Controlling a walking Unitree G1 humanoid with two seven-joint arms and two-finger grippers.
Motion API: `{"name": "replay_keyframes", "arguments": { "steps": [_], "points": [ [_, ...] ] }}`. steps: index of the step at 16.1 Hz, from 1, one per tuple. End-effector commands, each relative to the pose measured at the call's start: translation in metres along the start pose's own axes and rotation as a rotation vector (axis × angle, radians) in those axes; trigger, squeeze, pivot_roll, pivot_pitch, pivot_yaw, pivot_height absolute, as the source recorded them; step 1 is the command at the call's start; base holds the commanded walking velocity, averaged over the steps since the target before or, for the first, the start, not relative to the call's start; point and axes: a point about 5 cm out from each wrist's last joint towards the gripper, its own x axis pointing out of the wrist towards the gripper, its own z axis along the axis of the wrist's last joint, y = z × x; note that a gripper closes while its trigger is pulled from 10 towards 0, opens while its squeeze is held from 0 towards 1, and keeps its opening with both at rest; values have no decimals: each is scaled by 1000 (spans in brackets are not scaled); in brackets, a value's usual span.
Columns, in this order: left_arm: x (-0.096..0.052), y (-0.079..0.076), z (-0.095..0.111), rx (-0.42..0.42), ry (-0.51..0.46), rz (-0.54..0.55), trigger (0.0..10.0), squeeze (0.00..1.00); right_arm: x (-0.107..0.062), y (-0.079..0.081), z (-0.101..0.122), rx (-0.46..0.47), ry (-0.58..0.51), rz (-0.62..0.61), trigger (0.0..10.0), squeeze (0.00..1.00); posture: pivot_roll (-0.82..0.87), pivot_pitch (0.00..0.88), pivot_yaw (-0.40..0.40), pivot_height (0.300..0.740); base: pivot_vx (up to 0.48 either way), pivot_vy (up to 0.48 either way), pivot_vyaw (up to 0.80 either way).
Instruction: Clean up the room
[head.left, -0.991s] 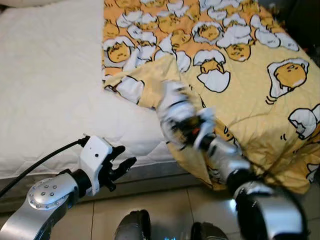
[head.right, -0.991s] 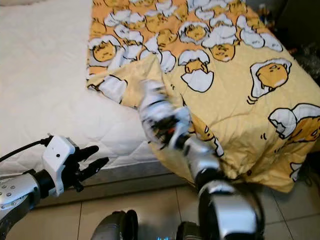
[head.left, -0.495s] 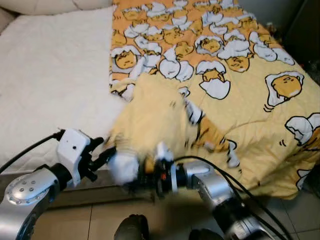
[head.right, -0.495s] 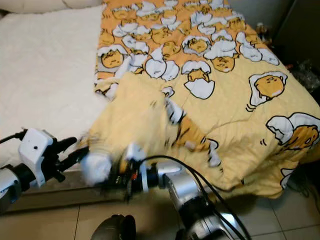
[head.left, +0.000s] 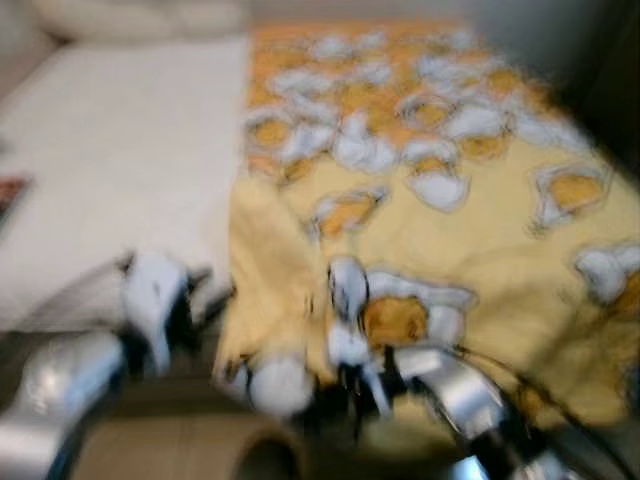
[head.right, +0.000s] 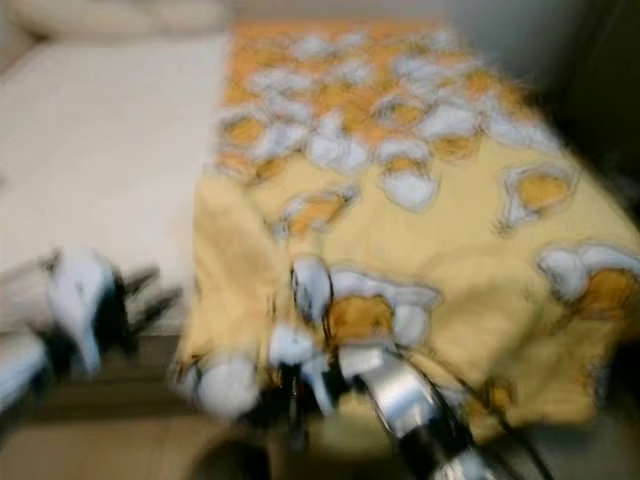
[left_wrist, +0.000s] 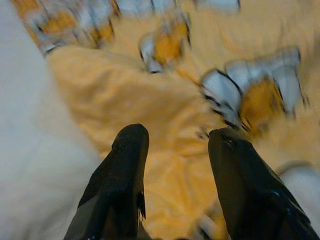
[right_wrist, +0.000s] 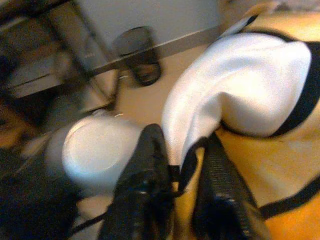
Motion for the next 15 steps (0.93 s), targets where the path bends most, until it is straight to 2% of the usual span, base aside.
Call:
{"name": "replay_keyframes", "arguments": {
  "steps": [1,5,7,9,12,13,14,15],
  "points": [
    [3,3,10,37,-26,2,10000,0,2,0,-1,7,-9,-42,10000,1000,81,48,79,740,0,0,0],
    [9,4,10,43,-24,-15,10000,0,-4,-1,-10,2,-14,-183,10000,1000,64,35,95,740,0,0,0],
    [11,4,10,48,-24,-25,10000,0,-9,-7,-16,21,-4,-296,10000,1000,55,25,100,740,0,0,0],
    [14,2,9,49,-23,-32,10000,0,-10,-6,-20,26,-6,-312,10000,1000,47,8,98,740,0,0,0],
    [17,-2,-1,20,2,-11,10000,0,-23,-8,-21,73,-88,-452,10000,1000,39,0,88,740,0,0,0],
    [18,-5,-6,6,-7,29,10000,0,-32,-9,-21,122,-156,-555,10000,1000,32,0,83,740,0,0,0],
    [20,-6,-9,-45,-31,107,10000,0,-42,-10,-20,171,-226,-657,10000,1000,24,0,77,740,0,0,0],
    [21,-6,-11,-72,-35,144,10000,0,-46,-10,-19,186,-254,-697,10000,1000,21,0,75,740,0,0,0]
  ]
}}
